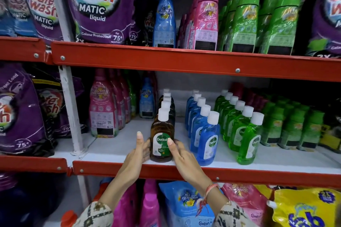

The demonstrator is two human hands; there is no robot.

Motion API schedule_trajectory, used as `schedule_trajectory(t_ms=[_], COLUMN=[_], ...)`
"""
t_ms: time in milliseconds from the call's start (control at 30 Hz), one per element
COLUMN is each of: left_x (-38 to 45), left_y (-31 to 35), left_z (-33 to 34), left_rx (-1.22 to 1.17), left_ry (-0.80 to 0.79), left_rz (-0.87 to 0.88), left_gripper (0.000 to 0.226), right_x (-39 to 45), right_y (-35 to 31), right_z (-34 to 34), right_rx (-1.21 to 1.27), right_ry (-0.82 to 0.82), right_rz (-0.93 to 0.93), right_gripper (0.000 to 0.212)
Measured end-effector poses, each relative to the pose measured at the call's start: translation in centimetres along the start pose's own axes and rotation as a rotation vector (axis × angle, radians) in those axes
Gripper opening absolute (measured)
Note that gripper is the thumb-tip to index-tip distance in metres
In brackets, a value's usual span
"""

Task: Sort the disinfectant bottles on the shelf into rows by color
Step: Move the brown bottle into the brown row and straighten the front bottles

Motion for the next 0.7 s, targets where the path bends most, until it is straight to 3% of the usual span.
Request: schedule_trajectory(t_ms=[67,133,200,267,333,433,500,567,633,700], left_x=[-0.2,-0.8,-2.6,-5.2,-5.6,-3.8,-2.8,-2.1,-1.8,-1.5], left_y=[-0.1,0.4,1.9,3.4,3.5,2.3,1.7,1.3,1.4,1.4], left_z=[-0.2,-1.1,-2.2,-1.5,1.1,6.4,9.0,11.1,13.0,14.4], left_rx=[0.058,0.165,0.145,0.051,0.007,-0.067,-0.092,-0.150,-0.207,-0.224], left_ry=[0.027,0.180,0.430,0.529,0.435,0.161,0.062,-0.018,-0.102,-0.170], left_rz=[-0.011,0.070,0.272,0.450,0.472,0.297,0.147,0.016,-0.065,-0.090], left_gripper=[0.116,0.098,0.081,0.068,0.061,0.064,0.075,0.082,0.091,0.122], right_x=[-0.4,-1.2,-2.3,-3.5,-4.8,-5.9,-5.0,-3.7,-3.1,-2.7], right_y=[-0.4,-0.4,-0.3,0.3,1.5,3.3,4.9,5.5,4.3,3.9], right_z=[-0.5,-1.7,-3.4,-5.6,-8.2,-11.8,-12.7,-12.2,-11.4,-10.9], right_rx=[-0.006,0.001,0.008,0.058,0.122,0.184,0.201,0.305,0.483,0.535], right_ry=[0.049,0.163,0.279,0.393,0.534,0.696,0.598,0.349,0.156,0.065], right_rz=[-0.038,-0.080,-0.125,-0.151,-0.136,-0.099,0.026,0.162,0.162,0.152], right_gripper=[0.069,0.065,0.062,0.067,0.059,0.051,0.056,0.063,0.059,0.047])
Point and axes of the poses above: each hand's wrist, its own x-axis towards the middle knuckle, its own z-axis out of the palm, y = z × x, the point moved 9 cm from there along x, towards the middle knuckle, and after that the axes turned 8 degrees about -z, right-handed, at the moved point
